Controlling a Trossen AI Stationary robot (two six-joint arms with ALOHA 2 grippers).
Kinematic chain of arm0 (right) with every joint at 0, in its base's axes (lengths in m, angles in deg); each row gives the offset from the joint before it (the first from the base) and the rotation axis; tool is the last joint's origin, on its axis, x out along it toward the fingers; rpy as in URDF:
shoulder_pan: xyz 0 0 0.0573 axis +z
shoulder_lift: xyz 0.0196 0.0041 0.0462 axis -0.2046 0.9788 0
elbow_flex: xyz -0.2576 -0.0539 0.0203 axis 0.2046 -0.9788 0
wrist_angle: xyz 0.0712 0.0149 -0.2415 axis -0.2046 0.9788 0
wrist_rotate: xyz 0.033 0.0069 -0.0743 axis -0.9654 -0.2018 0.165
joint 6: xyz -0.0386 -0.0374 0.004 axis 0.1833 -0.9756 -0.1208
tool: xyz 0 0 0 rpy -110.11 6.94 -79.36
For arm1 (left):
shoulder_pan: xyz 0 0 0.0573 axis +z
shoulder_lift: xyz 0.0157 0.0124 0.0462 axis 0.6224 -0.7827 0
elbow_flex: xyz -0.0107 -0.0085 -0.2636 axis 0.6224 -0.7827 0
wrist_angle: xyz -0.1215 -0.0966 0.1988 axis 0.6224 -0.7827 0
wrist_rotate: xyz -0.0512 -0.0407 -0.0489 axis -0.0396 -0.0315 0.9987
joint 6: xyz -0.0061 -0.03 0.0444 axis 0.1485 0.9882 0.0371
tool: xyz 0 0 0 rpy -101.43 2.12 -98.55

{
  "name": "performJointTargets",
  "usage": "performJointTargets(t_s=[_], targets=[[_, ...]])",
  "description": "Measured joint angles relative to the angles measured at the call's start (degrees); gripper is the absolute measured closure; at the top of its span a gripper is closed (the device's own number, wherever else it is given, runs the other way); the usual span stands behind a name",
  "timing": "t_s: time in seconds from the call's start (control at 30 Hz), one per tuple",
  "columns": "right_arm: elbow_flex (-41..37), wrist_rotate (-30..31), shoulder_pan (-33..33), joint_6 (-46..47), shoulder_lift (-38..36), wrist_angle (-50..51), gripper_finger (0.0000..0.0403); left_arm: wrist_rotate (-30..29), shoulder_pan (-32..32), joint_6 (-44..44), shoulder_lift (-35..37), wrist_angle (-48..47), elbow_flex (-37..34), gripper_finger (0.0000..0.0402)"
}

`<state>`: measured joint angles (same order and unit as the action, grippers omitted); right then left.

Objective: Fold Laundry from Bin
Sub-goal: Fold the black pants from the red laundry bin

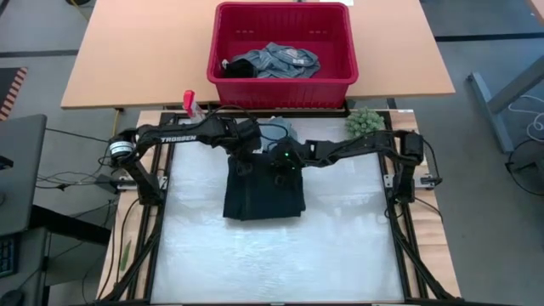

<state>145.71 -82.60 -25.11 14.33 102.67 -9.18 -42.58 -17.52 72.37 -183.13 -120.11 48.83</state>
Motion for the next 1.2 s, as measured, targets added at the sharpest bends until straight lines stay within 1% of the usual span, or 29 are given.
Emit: performJointTargets(t_s=[0.07,0.13,0.17,0.27,0.33,0.43,0.53,0.63,0.73,0.8,0.9,1.0,1.1,1.2], targets=[[-1.5,0.1,0.0,0.7,-0.6,-1.7,0.0384,0.8,0.2,1.4,1.6,-2.2,1.6,0.0205],[-1.7,0.3,0.2,1.1,-0.6,-2.0,0.038,0.5,0.2,3.0,4.6,-2.7,1.9,0.0197],[-1.7,0.4,0.3,1.5,-0.5,-2.2,0.038,-0.4,0.0,3.6,6.3,-1.9,1.8,0.0196],[-1.7,0.4,0.4,2.3,-0.5,-2.8,0.0383,-7.2,-1.3,7.3,10.9,0.3,-0.4,0.0197],[-1.8,0.5,0.4,2.4,-0.5,-2.9,0.0384,-8.3,-2.6,8.9,13.8,5.0,-3.0,0.0202],[-1.8,0.2,0.4,2.4,-0.5,-3.1,0.0383,-8.8,-5.7,10.7,16.9,16.0,-7.9,0.0215],[-1.8,0.0,0.4,2.4,-0.4,-3.2,0.0382,-8.6,-7.8,11.7,17.1,25.2,-14.7,0.0232],[-1.8,0.0,0.4,2.4,-0.4,-3.3,0.0383,-9.7,-7.7,13.7,16.2,32.6,-21.3,0.0252],[-1.8,-0.4,0.4,2.4,-0.4,-3.3,0.0382,-15.3,-6.5,18.1,16.2,32.7,-26.0,0.0273],[-1.8,-1.2,0.4,2.4,-0.7,-2.4,0.0383,-18.0,-5.8,21.8,16.2,33.3,-28.5,0.0286],[-1.8,-1.7,0.7,2.4,-1.1,-1.2,0.0383,-18.0,-5.4,25.2,16.4,33.7,-31.0,0.0304],[-1.5,-2.1,0.8,2.2,-2.3,-0.3,0.0382,-15.9,-5.4,27.6,16.4,36.4,-33.2,0.0317],[-0.3,-5.9,0.8,2.0,-5.9,3.7,0.0379,-15.0,-5.6,29.2,16.3,37.8,-33.8,0.0326],[2.1,-11.5,1.2,2.5,-12.0,7.8,0.0379,-14.5,-5.7,29.4,16.3,38.3,-33.7,0.0331]])
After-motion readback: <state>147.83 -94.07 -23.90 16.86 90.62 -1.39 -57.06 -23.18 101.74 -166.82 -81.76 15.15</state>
